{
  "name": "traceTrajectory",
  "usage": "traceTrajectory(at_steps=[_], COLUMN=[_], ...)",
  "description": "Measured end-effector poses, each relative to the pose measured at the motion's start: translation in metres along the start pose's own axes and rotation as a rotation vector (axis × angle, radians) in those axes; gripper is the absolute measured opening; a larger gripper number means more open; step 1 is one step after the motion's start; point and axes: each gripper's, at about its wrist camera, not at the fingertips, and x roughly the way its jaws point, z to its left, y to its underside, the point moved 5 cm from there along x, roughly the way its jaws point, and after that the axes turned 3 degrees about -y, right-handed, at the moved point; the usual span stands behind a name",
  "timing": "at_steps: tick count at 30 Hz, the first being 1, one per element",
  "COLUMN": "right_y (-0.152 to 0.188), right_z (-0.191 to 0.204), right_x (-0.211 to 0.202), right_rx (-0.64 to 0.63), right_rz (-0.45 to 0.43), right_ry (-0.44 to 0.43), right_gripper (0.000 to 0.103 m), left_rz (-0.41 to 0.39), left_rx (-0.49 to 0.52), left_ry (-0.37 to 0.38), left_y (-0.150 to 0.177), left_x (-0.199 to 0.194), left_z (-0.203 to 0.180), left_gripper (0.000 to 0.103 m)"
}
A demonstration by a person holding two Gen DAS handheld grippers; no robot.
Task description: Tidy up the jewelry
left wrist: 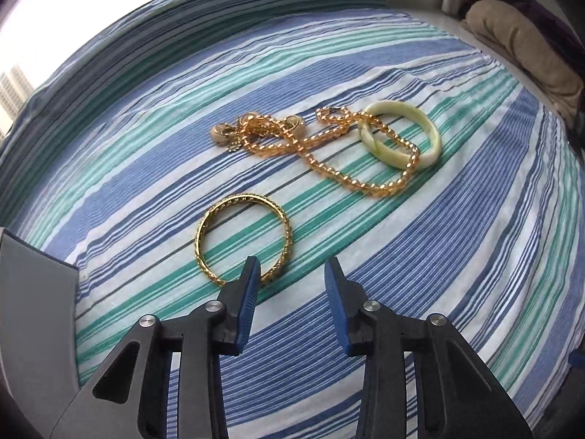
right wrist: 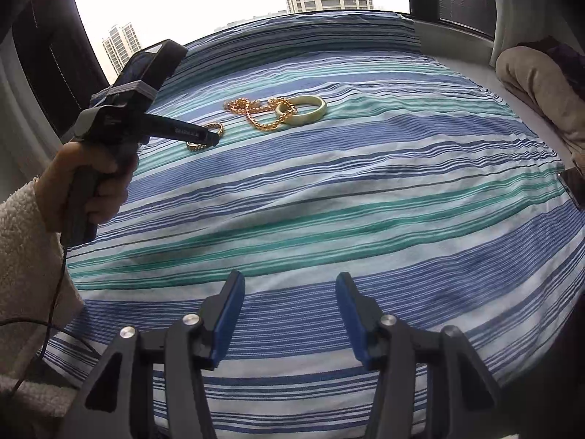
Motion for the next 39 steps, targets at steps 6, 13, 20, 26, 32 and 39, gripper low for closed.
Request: traceTrajectory(at_steps=[6, 13, 20, 26, 32, 39], right_y=[0.000, -0.007, -0.019, -0.053, -0.115, -0.202], right_z=[-0.008, -0.012, -0.015, -0.002, -0.005, 0.017], right_x=[0.001, 0.000, 0.005, 0.007, 0.039, 0.104], right_rx=[0.020, 0.030, 0.038, 0.010, -0.055, -0.147], right_rz=[0.006, -0.004, 0.010, 0.019, 0.066, 0.118], right_ry=[0.000, -0.004, -0.016, -0.132, -0.175, -0.246], right_gripper=[0.053, 0.053, 0.053, 0.053, 0.053, 0.053], left_rz=[0.001, -0.023, 0.024, 0.089, 0.078, 0.026], left_rx=[-0.030, -0.085, -0.109, -0.151, -0.213, -0.263], left_ry=[0.021, 0.034, -0.015, -0.065, -0.102, -0.132], left_y=[-0.001, 0.020, 0.093, 0.165, 0.192, 0.194], left_x=[0.006, -0.017, -0.068, -0.090, -0.084, -0.082], left_z=[0.013, 0.023, 0.043, 0.058, 0.063, 0.066], left_gripper=[0.009, 0.002, 0.002, 0.002, 0.004, 0.033])
